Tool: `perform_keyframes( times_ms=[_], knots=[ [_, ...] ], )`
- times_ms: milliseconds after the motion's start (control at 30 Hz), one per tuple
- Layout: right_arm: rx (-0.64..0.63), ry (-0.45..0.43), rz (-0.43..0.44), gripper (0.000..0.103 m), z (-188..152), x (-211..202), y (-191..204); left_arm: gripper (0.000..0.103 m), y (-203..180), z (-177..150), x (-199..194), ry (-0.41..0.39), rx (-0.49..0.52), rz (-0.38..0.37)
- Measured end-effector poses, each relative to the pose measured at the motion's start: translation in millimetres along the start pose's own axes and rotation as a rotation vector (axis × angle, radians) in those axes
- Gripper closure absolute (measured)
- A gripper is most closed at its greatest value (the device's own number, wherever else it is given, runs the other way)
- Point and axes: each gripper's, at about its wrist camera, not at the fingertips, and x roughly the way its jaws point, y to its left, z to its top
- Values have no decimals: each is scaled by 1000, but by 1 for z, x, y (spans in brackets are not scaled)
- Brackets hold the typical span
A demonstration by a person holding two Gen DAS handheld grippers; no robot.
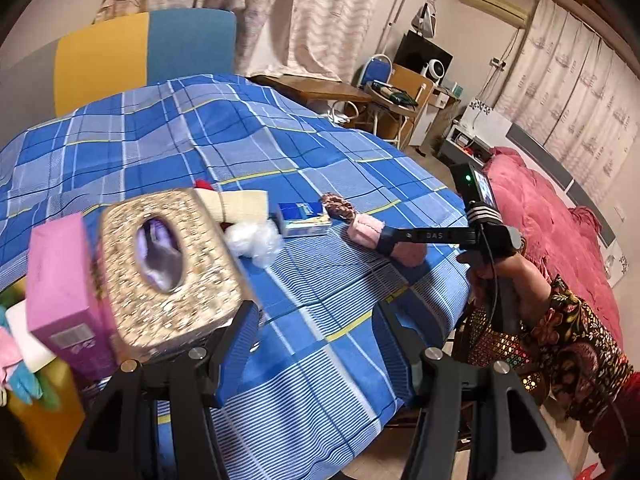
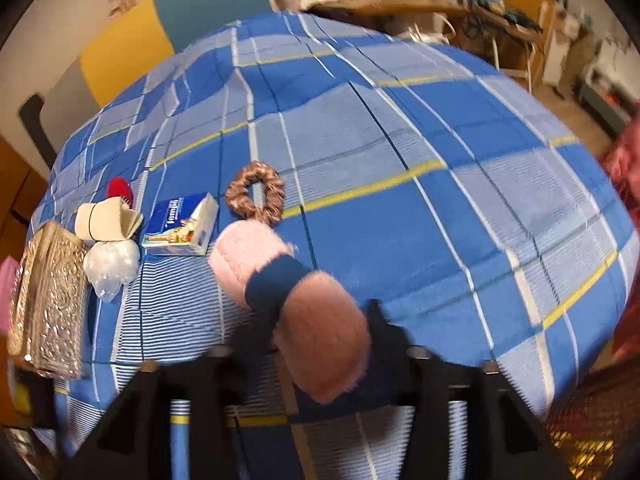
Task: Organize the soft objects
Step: 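Lift the pink sock with the right tool while the left tool reaches the brown scrunchie, then grasp the brown satin scrunchie with the left tool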
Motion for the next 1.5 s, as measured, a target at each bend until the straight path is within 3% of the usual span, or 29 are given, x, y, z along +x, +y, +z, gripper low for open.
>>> perform_keyframes(
  times_ms=[167,233,267,300,367,533,667,967,1067,1233,1333,1400,1467,1500],
  knots=[
    [-175,17,-11,30,6,11,27,43,-13,16,17,34,-5,18],
    [-221,31,-40,35,3,19,33,43,-20,26,24,43,6,20],
    [-237,35,-77,48,1,22,34,43,-24,33,29,50,10,22],
    [-235,28,-91,54,1,21,32,43,-28,38,33,57,14,18],
    [-187,10,-58,59,2,15,24,43,-36,54,44,57,26,15],
    [-1,-102,-8,59,11,-10,-9,43,-53,86,88,104,38,-4],
    [106,-170,-37,59,14,-25,-30,43,-59,106,141,170,28,17],
    [244,-179,-128,59,17,-26,-60,43,-57,131,250,290,-135,-102],
    [296,-179,-133,59,16,-25,-71,43,-60,135,280,343,-145,-68],
    [338,-179,-107,59,15,-25,-78,43,-67,136,309,385,-67,113],
    [329,-175,-97,59,16,-23,-75,43,-67,131,320,408,-44,147],
    [312,-175,-99,59,17,-22,-71,43,-65,132,318,378,-55,145],
    [299,-184,-100,59,18,-24,-68,49,-61,132,317,366,-81,145],
    [295,-188,-103,59,18,-24,-68,59,-59,132,315,356,-85,148]
  ],
)
